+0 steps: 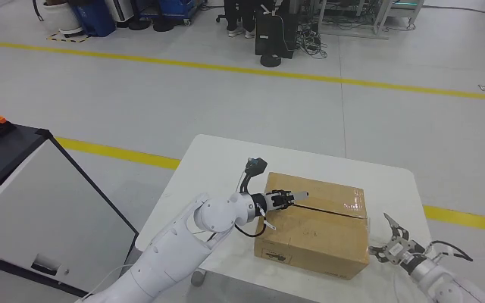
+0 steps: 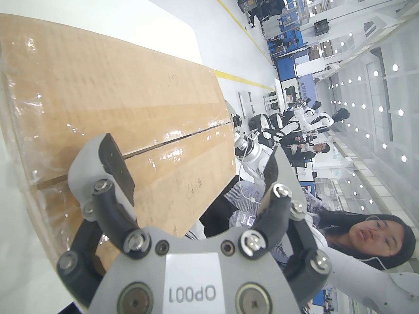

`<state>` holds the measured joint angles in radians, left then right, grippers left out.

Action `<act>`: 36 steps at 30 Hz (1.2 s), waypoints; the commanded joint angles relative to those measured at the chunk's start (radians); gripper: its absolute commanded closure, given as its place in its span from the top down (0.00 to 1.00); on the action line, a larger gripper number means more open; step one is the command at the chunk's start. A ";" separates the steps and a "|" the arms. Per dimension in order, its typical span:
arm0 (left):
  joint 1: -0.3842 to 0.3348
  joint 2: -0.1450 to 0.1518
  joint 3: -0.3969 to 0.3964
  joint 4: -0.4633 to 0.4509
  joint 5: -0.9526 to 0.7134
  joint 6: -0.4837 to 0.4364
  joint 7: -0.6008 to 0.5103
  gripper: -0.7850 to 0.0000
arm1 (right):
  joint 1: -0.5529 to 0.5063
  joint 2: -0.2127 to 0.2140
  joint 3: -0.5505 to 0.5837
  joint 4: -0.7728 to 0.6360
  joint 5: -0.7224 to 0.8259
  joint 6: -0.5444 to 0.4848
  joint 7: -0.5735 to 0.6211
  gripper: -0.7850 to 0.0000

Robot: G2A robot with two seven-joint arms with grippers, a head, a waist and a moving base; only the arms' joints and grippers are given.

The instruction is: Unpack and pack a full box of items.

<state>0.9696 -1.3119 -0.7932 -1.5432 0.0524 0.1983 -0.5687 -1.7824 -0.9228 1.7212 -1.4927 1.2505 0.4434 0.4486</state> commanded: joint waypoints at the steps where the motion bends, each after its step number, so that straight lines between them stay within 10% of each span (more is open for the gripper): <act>1: 0.000 0.000 0.000 0.000 0.000 0.000 0.000 1.00 | 0.003 -0.002 -0.005 0.000 -0.004 -0.001 -0.008 0.97; 7: 0.000 0.000 0.000 0.000 0.000 0.000 0.000 1.00 | 0.006 -0.007 -0.005 0.010 -0.013 -0.005 -0.018 0.00; 19: 0.000 0.000 0.000 0.000 0.000 0.000 0.000 1.00 | -0.031 -0.015 0.030 -0.008 -0.040 -0.054 -0.011 0.00; 36: 0.000 0.000 0.000 0.000 0.000 0.000 0.000 1.00 | -0.237 -0.046 0.141 -0.229 -0.135 -0.386 -0.072 0.00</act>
<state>0.9696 -1.3119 -0.7932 -1.5432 0.0524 0.1983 -0.5687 -2.0106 -0.9669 1.8568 -1.7081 1.1271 0.0760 0.3877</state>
